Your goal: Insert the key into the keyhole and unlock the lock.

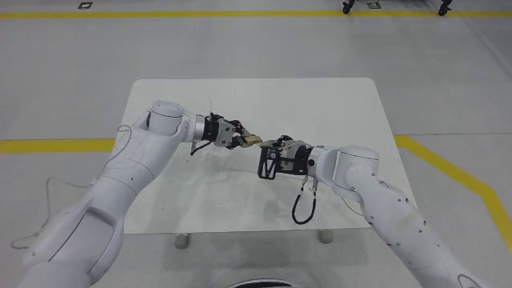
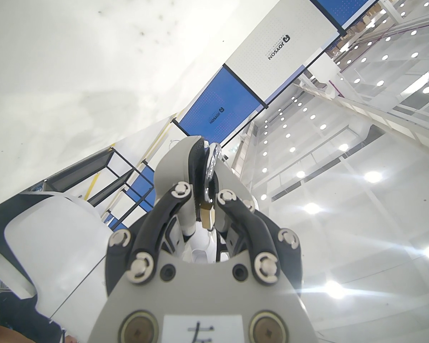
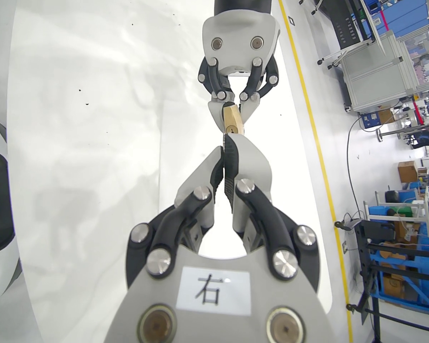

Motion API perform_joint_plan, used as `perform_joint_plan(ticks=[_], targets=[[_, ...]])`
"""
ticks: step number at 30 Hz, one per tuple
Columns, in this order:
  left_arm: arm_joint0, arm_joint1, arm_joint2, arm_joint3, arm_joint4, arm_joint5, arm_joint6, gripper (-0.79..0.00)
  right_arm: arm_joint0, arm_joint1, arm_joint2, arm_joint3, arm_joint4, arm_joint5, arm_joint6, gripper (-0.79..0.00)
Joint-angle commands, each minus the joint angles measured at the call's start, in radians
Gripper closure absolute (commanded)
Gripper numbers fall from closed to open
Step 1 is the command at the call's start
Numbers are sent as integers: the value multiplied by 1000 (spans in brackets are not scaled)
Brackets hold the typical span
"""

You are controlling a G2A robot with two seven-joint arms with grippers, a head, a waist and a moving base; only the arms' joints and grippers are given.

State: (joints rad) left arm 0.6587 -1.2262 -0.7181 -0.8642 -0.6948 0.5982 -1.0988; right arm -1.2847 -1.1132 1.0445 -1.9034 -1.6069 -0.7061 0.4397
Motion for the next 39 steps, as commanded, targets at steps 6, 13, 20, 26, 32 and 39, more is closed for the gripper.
perform_joint_plan(ticks=[6,13,20,26,32,39], targets=[[10,6,-11,-22,16,4,6,0,-1,0,-5,-4,-8,10,-6,0],[21,10,-21,-36,22,9,11,0,-17,3,0,-15,-34,25,-18,0],[29,13,-29,-46,29,9,12,0,-14,2,-6,-13,-33,40,-5,0],[35,15,-34,-55,34,9,9,0,-4,-1,-19,-6,-34,40,14,0],[38,16,-40,-58,35,11,7,0,5,-4,-32,-6,-38,42,28,0],[42,16,-47,-62,40,12,28,0,-4,-4,-37,-12,-59,57,30,0]])
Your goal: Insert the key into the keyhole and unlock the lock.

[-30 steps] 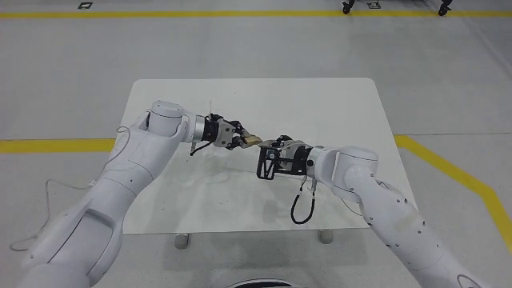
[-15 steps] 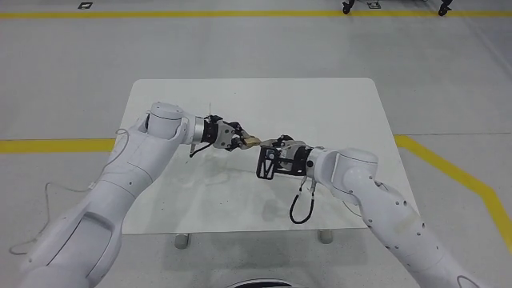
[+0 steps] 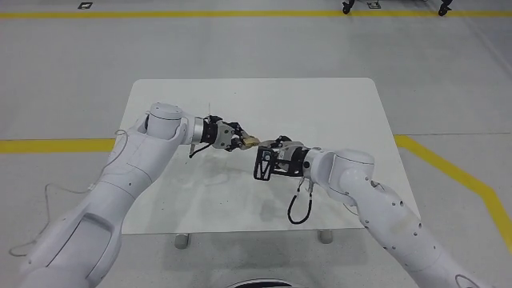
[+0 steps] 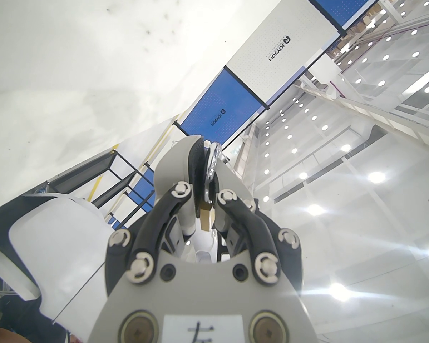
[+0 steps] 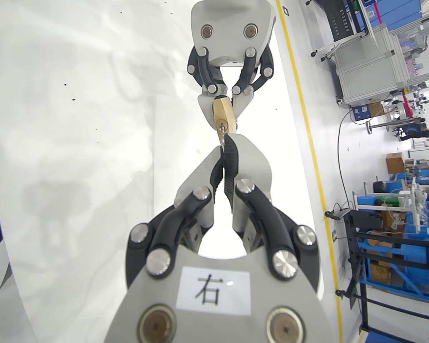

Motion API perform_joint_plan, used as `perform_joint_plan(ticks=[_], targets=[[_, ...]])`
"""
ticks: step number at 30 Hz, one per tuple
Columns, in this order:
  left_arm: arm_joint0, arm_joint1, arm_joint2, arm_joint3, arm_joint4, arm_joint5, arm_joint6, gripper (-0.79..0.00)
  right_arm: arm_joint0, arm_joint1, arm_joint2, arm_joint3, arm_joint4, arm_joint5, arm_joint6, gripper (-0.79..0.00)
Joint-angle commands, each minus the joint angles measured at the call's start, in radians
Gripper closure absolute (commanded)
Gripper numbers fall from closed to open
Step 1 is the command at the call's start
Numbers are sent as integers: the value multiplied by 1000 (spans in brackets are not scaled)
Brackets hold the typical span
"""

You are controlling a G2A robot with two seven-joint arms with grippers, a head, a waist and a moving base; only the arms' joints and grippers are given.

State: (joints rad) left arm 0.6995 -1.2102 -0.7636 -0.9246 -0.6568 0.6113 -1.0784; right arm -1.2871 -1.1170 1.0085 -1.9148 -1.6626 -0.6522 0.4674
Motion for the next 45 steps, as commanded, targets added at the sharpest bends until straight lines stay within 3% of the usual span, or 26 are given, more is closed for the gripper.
perform_joint_plan(ticks=[1,16,32,45], targets=[[2,0,-4,-3,1,-1,14,0,-3,0,-3,-3,-5,6,3,0],[41,13,-41,-83,22,14,108,0,-25,-7,-36,-30,-68,81,37,0],[62,22,-56,-130,37,35,117,0,-14,-13,-28,-14,-46,83,59,0],[70,28,-67,-159,46,69,130,0,-24,-21,-71,-34,-113,114,82,0]])
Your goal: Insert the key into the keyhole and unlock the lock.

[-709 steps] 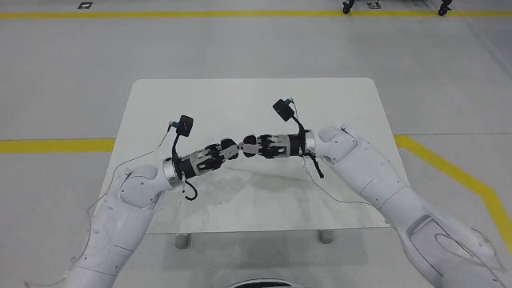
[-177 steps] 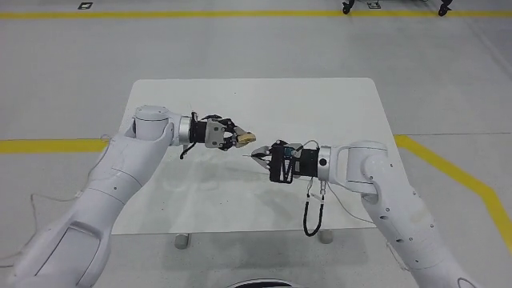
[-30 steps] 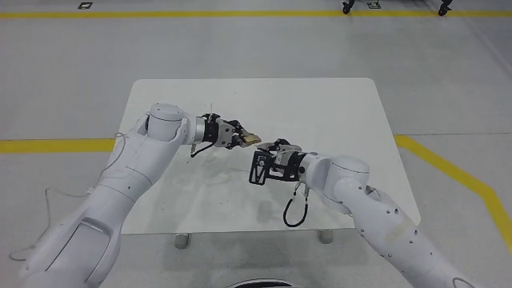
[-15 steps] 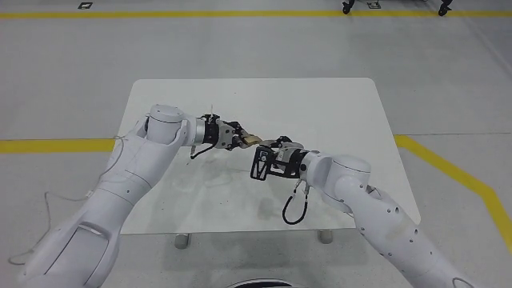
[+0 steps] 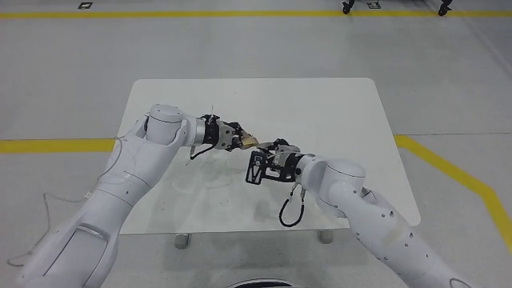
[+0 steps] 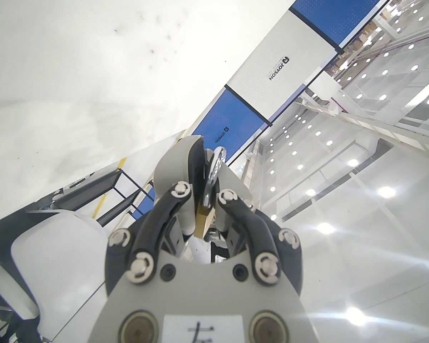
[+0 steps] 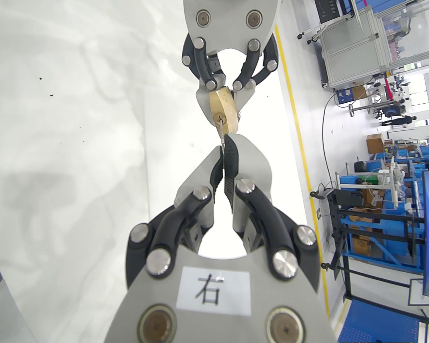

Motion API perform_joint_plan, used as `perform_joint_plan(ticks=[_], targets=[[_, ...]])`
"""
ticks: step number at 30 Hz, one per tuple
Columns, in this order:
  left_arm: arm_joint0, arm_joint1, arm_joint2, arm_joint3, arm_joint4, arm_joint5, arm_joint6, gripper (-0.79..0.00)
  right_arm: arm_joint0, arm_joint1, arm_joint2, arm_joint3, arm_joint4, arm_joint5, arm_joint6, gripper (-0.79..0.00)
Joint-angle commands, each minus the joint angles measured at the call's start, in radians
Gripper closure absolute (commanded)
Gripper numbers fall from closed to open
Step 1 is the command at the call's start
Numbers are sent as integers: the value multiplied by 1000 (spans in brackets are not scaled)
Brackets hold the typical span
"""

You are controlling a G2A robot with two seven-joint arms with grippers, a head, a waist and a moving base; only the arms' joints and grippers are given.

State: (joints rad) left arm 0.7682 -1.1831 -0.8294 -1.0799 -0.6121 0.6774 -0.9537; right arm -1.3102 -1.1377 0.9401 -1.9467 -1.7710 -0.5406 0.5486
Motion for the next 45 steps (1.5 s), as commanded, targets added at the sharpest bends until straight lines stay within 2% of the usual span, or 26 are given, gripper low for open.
perform_joint_plan(ticks=[1,14,23,45], targets=[[2,2,-4,-7,5,7,13,0,-3,-1,-5,-3,-9,5,1,0],[41,11,-34,-75,11,24,99,0,-15,-7,-24,-11,-50,25,-15,0],[56,20,-70,-66,-14,6,99,0,-66,0,30,-36,-57,65,-51,0],[110,36,-94,-173,38,-2,156,0,-45,-27,-42,-19,-145,114,63,0]])
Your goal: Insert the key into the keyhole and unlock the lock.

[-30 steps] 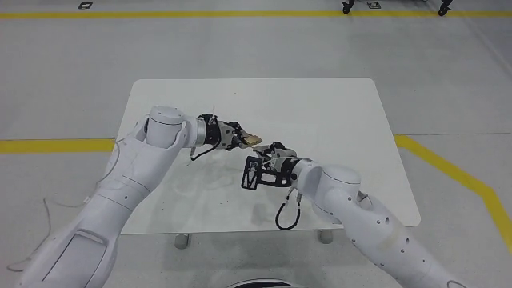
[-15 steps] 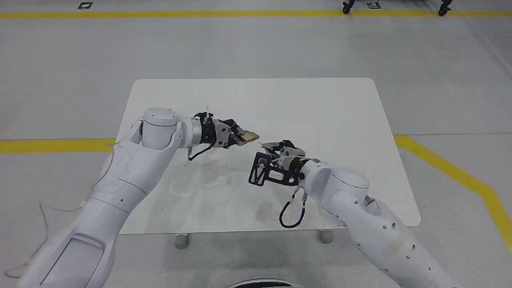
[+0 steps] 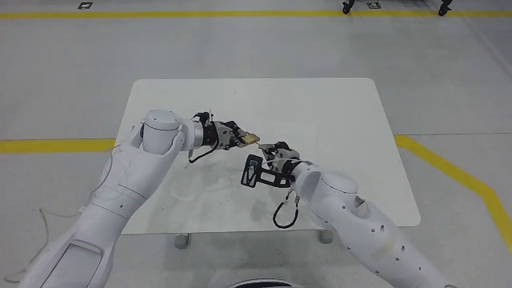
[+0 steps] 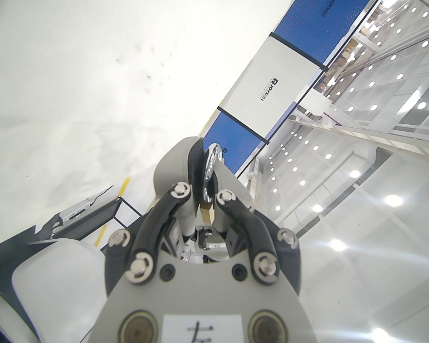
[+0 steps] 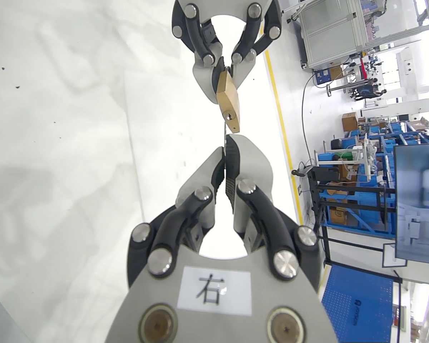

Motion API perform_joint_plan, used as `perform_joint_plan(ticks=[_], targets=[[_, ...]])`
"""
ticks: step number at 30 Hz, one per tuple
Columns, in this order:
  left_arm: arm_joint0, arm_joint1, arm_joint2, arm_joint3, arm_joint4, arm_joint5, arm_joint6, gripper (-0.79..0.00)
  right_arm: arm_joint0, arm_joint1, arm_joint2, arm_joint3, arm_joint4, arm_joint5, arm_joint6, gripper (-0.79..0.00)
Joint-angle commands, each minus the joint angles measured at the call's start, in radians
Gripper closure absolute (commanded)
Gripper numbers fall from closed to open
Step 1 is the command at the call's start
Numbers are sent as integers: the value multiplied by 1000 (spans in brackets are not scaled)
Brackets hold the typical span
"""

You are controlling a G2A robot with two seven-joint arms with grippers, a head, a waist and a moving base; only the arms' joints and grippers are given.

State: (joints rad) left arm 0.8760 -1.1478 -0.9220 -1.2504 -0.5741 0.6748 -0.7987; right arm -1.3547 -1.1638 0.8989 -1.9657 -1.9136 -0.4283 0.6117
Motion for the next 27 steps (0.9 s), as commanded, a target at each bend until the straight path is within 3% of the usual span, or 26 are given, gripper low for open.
perform_joint_plan(ticks=[1,27], targets=[[4,1,-1,-5,1,1,2,0,-1,-2,-2,-1,-4,2,-2,0],[20,6,2,-67,30,48,42,0,-12,-23,-25,5,-74,21,21,0]])
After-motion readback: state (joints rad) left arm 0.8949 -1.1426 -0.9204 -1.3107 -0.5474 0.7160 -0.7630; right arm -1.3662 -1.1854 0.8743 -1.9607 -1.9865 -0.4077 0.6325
